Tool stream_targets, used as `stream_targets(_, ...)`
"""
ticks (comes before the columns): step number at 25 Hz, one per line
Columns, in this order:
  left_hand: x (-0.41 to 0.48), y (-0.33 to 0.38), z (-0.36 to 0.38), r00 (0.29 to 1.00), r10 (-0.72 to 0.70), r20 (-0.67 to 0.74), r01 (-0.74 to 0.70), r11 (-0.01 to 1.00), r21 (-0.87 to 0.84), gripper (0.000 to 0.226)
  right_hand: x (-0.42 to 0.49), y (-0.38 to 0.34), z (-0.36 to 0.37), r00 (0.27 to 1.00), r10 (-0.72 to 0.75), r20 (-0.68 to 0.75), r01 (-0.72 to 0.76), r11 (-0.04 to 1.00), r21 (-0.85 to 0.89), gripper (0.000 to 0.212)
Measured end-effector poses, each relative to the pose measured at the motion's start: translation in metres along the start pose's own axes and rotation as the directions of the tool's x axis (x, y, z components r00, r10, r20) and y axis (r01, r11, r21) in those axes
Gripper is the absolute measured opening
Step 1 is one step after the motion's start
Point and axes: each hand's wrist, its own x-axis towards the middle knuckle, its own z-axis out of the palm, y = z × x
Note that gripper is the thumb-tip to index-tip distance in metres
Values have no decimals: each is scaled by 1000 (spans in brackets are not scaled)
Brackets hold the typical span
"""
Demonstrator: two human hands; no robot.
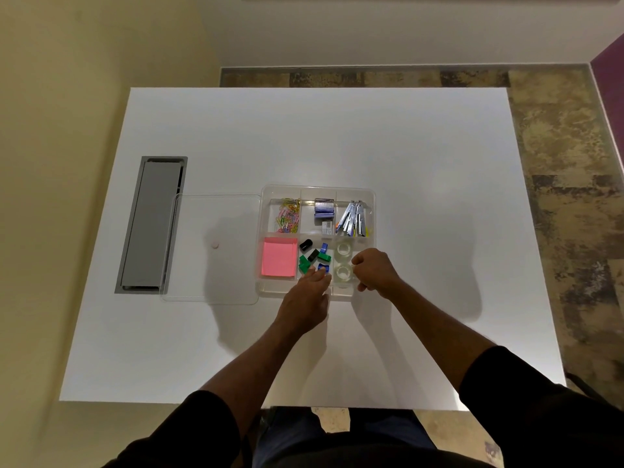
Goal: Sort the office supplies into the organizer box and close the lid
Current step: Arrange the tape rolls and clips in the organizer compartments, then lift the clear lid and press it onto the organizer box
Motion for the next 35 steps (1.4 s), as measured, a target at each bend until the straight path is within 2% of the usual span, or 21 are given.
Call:
stream_targets(7, -2, 0, -1, 1000, 4, 3, -3, 999, -31, 56, -1, 2, -6, 998, -53, 29, 53, 999, 6, 11)
stream_targets(10, -2, -2, -4, 1000, 6, -15, -7, 1000, -28, 54, -4, 1, -5, 998, -59, -3, 59, 998, 21, 22)
stream_targets(11, -3, -3, -5, 1000, 6, -27, -7, 999, -31, 54, -5, 1, -5, 998, -59, -7, 59, 998, 30, 20)
stream_targets(12, -4, -5, -7, 999, 4, -41, -5, 999, -40, 53, -6, 1, -5, 998, -66, -16, 66, 997, 37, 17)
stream_targets(14, -8, -9, -13, 996, -6, -85, 0, 998, -70, 53, -10, 1, -6, 993, -97, -64, 99, 995, 32, 24)
stream_targets(17, -13, -19, -24, 977, -63, -203, 40, 992, -117, 54, -17, -7, -5, 974, -176, -140, 186, 981, 56, 22)
stream_targets(20, -19, -38, -33, 931, -190, -312, 147, 977, -156, 59, -30, -28, 5, 948, -281, -146, 296, 950, 94, 18)
stream_targets(24, -35, -72, -44, 842, -400, -362, 306, 907, -291, 63, -47, -68, 45, 906, -412, -99, 421, 902, 99, 19)
stream_targets(27, -51, -106, -56, 731, -602, -321, 437, 774, -458, 55, -58, -96, 89, 858, -514, 4, 514, 857, 27, 20)
stream_targets(29, -63, -136, -67, 666, -692, -278, 512, 695, -504, 54, -64, -113, 123, 813, -574, 101, 579, 815, -29, 26)
stream_targets(32, -85, -182, -82, 607, -773, -185, 649, 616, -447, 61, -68, -127, 165, 754, -619, 220, 653, 742, -153, 36)
stream_targets(35, -102, -224, -92, 592, -795, -130, 682, 580, -446, 66, -64, -129, 192, 703, -617, 354, 711, 619, -333, 34)
